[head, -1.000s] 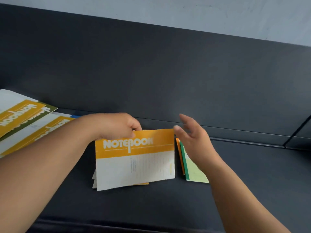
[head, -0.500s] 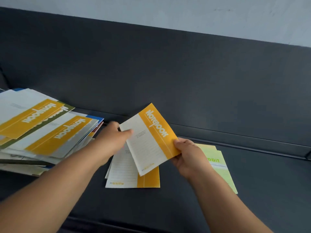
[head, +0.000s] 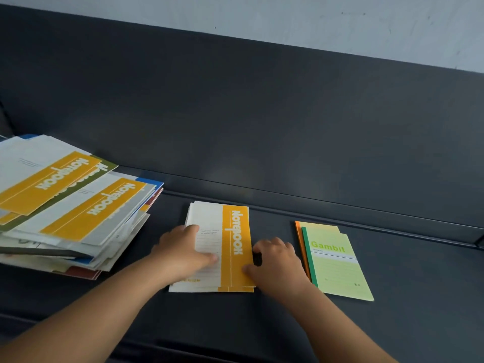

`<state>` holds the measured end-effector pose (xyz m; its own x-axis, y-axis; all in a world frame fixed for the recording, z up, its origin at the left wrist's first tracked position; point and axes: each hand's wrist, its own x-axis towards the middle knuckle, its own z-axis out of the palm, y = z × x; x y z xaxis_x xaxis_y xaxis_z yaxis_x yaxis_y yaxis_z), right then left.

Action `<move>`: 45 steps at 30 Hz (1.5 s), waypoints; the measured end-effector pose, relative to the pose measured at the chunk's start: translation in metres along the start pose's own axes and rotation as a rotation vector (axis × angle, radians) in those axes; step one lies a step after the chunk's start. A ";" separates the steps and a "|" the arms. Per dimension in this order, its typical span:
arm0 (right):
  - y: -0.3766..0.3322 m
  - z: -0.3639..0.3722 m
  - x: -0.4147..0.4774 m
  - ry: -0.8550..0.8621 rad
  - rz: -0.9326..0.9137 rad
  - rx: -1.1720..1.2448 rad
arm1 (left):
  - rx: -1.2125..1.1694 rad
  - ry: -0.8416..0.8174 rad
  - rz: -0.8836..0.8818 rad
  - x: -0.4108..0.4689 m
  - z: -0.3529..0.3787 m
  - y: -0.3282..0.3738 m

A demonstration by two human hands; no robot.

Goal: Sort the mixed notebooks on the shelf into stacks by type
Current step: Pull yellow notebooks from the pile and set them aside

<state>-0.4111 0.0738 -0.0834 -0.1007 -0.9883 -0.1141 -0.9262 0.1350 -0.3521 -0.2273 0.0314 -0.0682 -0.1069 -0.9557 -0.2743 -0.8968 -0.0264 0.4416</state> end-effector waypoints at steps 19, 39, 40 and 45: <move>0.123 -0.071 -0.041 0.025 0.181 0.023 | 0.211 -0.049 0.466 -0.028 0.048 0.110; 0.158 -0.058 -0.036 -0.021 0.107 0.022 | 0.238 0.020 0.483 -0.025 0.099 0.142; 0.157 -0.056 -0.038 -0.025 0.104 0.023 | 0.235 0.015 0.483 -0.027 0.097 0.140; 0.150 -0.059 -0.041 -0.037 0.101 -0.005 | 0.221 0.003 0.521 -0.031 0.092 0.134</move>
<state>-0.5671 0.1305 -0.0767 -0.1802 -0.9663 -0.1835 -0.9138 0.2335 -0.3322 -0.3836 0.0843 -0.0795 -0.5589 -0.8266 -0.0653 -0.7942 0.5110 0.3287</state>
